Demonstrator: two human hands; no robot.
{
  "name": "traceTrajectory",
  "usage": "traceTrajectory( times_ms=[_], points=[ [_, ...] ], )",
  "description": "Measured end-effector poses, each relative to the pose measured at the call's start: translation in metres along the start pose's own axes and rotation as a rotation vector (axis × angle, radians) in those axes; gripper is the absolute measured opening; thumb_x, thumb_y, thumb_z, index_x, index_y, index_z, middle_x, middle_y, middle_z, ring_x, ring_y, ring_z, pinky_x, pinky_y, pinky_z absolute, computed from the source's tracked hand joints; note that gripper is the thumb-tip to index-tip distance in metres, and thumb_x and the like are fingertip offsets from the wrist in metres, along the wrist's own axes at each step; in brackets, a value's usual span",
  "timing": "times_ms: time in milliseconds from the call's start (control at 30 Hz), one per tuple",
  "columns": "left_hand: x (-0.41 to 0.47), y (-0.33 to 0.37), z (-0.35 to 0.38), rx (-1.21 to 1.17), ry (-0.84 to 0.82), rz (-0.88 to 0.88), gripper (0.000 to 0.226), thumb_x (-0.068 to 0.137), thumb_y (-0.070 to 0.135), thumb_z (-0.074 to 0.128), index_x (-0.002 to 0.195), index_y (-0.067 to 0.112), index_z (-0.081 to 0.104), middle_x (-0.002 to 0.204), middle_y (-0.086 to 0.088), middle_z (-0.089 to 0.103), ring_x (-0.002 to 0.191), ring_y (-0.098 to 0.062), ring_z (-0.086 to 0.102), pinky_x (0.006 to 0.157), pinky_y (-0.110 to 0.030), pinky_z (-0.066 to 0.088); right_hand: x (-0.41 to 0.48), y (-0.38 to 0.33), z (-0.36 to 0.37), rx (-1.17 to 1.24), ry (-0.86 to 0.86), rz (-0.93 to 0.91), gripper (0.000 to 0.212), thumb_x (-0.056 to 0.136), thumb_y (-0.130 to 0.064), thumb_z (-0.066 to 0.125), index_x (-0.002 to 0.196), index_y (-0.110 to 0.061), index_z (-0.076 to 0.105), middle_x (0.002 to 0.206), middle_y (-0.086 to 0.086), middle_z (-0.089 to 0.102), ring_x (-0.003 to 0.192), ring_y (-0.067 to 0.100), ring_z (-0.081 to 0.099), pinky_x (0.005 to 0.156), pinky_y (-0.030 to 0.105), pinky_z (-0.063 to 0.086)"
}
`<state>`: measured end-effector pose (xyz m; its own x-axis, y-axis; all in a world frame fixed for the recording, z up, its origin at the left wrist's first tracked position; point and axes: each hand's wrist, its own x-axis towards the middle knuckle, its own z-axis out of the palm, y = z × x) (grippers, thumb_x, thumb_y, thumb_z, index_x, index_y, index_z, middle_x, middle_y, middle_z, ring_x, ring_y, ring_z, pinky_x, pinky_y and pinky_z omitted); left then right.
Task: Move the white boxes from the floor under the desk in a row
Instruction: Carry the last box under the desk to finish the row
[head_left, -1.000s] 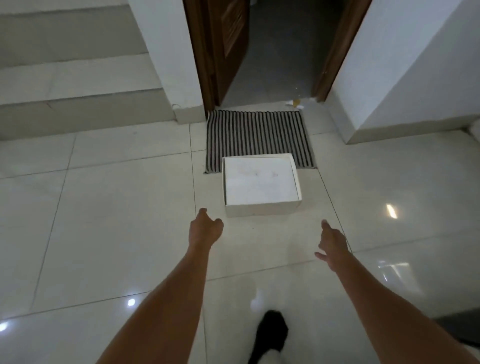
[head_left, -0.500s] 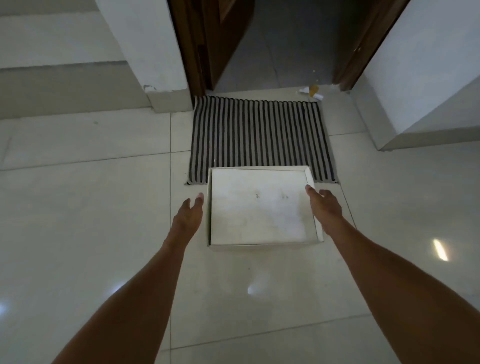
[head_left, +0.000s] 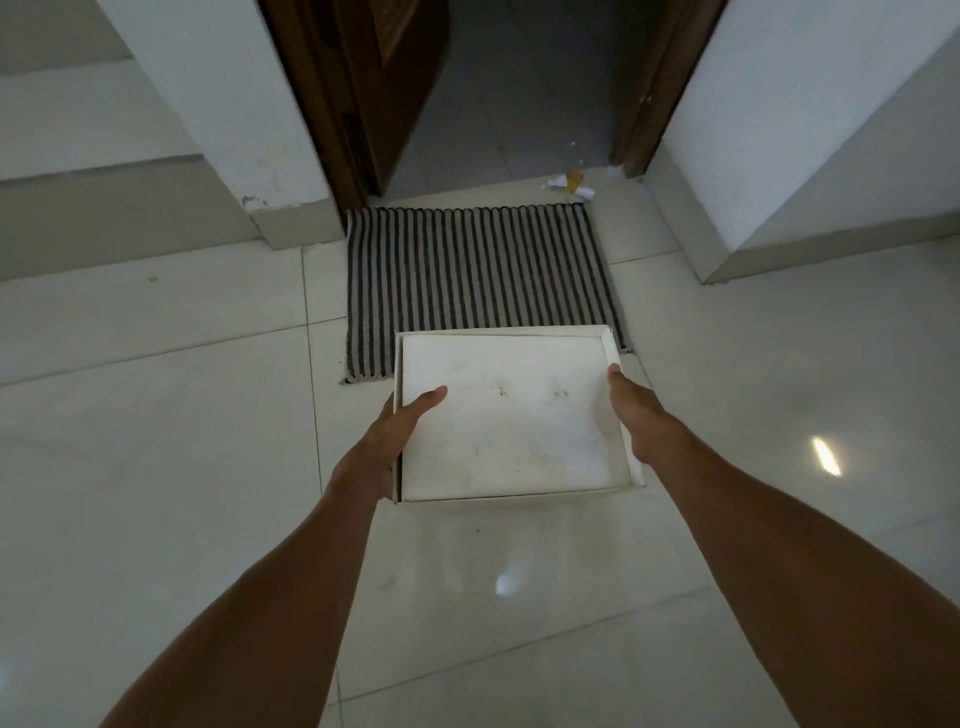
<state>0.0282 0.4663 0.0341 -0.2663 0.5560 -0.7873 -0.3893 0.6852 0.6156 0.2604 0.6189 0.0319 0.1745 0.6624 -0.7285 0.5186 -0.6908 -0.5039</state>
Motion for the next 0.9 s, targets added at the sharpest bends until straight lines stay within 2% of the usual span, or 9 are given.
traceTrajectory(
  times_ms=[133,267,433,633,767,900],
  points=[
    [-0.072,0.037,0.022,0.016,-0.113,-0.014,0.067,0.074,0.056,0.075,0.134,0.031,0.058,0.123,-0.006,0.072,0.113,-0.033,0.068,0.103,-0.056,0.048,-0.067,0.000,-0.064,0.078,0.051,-0.025,0.071,0.098,-0.054,0.031,0.150,-0.007,0.030,0.157,0.011,0.030,0.144,0.031,0.030,0.116,0.041,0.024],
    [-0.169,0.078,0.057,0.079,-0.286,-0.021,0.055,0.077,0.054,0.075,0.122,0.024,0.069,0.114,-0.006,0.077,0.105,-0.030,0.073,0.097,-0.048,0.054,-0.163,0.008,-0.151,0.205,0.091,-0.006,0.072,0.098,-0.054,0.033,0.151,-0.005,0.027,0.158,0.012,0.028,0.144,0.033,0.028,0.117,0.043,0.021],
    [-0.276,0.087,0.105,0.200,-0.400,0.023,0.057,0.073,0.057,0.076,0.118,0.024,0.072,0.112,-0.007,0.077,0.109,-0.032,0.071,0.103,-0.052,0.049,-0.269,0.052,-0.242,0.284,0.237,-0.011,0.069,0.099,-0.051,0.034,0.148,-0.003,0.033,0.155,0.014,0.033,0.142,0.033,0.033,0.115,0.039,0.024],
    [-0.378,0.033,0.159,0.337,-0.488,0.035,0.075,0.068,0.060,0.079,0.131,0.025,0.061,0.119,-0.011,0.074,0.110,-0.036,0.069,0.098,-0.055,0.052,-0.371,0.157,-0.325,0.323,0.305,0.060,0.066,0.101,-0.047,0.028,0.146,0.002,0.035,0.151,0.020,0.038,0.138,0.036,0.039,0.114,0.040,0.030],
    [-0.428,-0.028,0.196,0.431,-0.574,0.003,0.074,0.072,0.059,0.076,0.134,0.022,0.059,0.124,-0.016,0.070,0.115,-0.040,0.066,0.103,-0.059,0.047,-0.418,0.247,-0.358,0.395,0.373,0.168,0.068,0.100,-0.050,0.028,0.144,0.001,0.039,0.149,0.019,0.042,0.134,0.034,0.044,0.111,0.039,0.034],
    [-0.485,-0.106,0.238,0.543,-0.643,-0.043,0.074,0.073,0.058,0.075,0.133,0.019,0.060,0.123,-0.017,0.071,0.114,-0.039,0.066,0.104,-0.058,0.048,-0.465,0.357,-0.390,0.457,0.414,0.230,0.062,0.102,-0.045,0.026,0.141,0.000,0.043,0.146,0.021,0.046,0.132,0.035,0.046,0.108,0.041,0.037]
  ],
)
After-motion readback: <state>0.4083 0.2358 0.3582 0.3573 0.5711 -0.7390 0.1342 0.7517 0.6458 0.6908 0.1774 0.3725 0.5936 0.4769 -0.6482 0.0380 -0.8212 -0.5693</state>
